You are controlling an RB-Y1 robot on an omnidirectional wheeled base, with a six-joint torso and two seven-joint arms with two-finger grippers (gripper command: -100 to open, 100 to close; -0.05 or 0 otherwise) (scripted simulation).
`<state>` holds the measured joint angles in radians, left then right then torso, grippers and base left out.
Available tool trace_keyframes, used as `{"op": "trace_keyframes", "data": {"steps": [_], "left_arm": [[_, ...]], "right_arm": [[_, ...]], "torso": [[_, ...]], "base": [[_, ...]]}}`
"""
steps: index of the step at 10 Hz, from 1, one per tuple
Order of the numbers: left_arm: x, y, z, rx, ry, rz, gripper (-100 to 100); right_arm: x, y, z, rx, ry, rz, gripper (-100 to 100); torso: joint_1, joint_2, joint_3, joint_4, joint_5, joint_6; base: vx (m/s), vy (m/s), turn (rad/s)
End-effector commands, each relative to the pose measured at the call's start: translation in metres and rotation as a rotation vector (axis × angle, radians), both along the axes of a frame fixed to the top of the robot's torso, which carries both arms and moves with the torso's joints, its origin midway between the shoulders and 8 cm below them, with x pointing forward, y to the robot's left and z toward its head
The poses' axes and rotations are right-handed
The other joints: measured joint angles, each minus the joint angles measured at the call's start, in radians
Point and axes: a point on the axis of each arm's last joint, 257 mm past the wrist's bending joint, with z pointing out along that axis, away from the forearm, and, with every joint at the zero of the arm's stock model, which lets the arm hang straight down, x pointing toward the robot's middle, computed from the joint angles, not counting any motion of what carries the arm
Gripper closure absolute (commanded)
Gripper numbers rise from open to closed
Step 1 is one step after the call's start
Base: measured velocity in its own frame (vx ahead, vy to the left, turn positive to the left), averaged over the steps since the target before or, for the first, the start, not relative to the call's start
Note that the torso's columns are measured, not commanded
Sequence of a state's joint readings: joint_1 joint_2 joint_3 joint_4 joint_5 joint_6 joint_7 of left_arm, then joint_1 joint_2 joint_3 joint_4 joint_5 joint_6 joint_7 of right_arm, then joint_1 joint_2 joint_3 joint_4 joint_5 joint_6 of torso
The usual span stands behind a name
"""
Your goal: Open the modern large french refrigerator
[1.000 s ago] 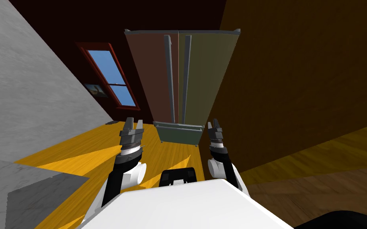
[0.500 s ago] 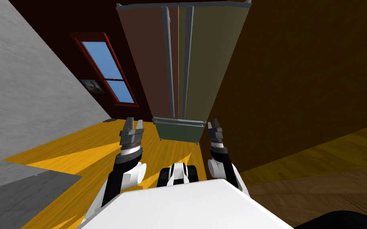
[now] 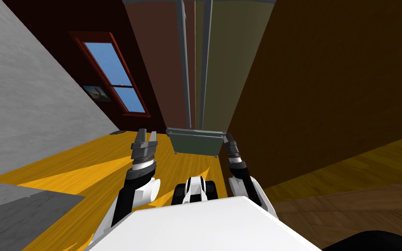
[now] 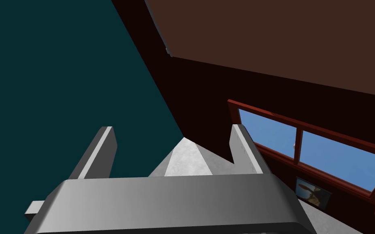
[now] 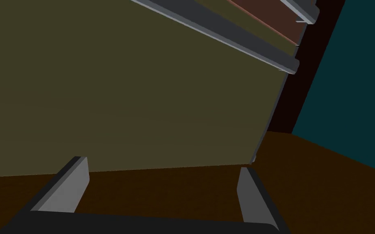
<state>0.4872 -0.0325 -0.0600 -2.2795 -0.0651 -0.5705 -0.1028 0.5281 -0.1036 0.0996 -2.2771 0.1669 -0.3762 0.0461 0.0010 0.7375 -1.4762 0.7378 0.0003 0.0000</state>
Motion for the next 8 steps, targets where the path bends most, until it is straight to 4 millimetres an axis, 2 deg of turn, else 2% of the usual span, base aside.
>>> {"op": "trace_keyframes", "data": {"steps": [1, 2, 4, 5, 6, 7, 8], "left_arm": [[0.000, 0.000, 0.000, 0.000, 0.000, 0.000, 0], [0.000, 0.000, 0.000, 0.000, 0.000, 0.000, 0], [0.000, 0.000, 0.000, 0.000, 0.000, 0.000, 0], [0.000, 0.000, 0.000, 0.000, 0.000, 0.000, 0], [0.000, 0.000, 0.000, 0.000, 0.000, 0.000, 0], [0.000, 0.000, 0.000, 0.000, 0.000, 0.000, 0], [0.000, 0.000, 0.000, 0.000, 0.000, 0.000, 0]], "right_arm": [[0.010, 0.018, -0.028, -0.131, 0.080, -0.001, -100], [0.010, 0.019, -0.028, -0.143, 0.080, -0.004, -100], [0.016, 0.033, -0.054, -0.248, 0.147, -0.011, -100], [0.016, 0.034, -0.054, -0.267, 0.146, -0.016, -100], [0.018, 0.040, -0.068, -0.323, 0.180, -0.022, -100], [0.018, 0.041, -0.069, -0.333, 0.179, -0.024, -100], [0.020, 0.047, -0.083, -0.393, 0.213, -0.032, -100]], "torso": [[-0.001, 0.000, 0.000, 0.000, 0.000, 0.000], [-0.001, 0.000, 0.000, 0.000, 0.000, 0.000], [-0.002, 0.001, 0.001, 0.000, -0.001, 0.000], [-0.001, 0.001, 0.000, 0.000, 0.000, 0.000], [-0.001, 0.001, 0.000, 0.000, 0.000, 0.000], [-0.001, 0.000, 0.000, 0.000, 0.000, 0.000], [-0.001, 0.001, 0.000, 0.000, 0.000, 0.000]], "base": [[0.032, 0.045, -0.043], [0.022, 0.030, -0.018], [0.023, 0.029, -0.047], [0.023, 0.034, -0.016], [0.024, 0.039, -0.033], [0.020, 0.034, -0.018], [0.021, 0.043, -0.037]]}}
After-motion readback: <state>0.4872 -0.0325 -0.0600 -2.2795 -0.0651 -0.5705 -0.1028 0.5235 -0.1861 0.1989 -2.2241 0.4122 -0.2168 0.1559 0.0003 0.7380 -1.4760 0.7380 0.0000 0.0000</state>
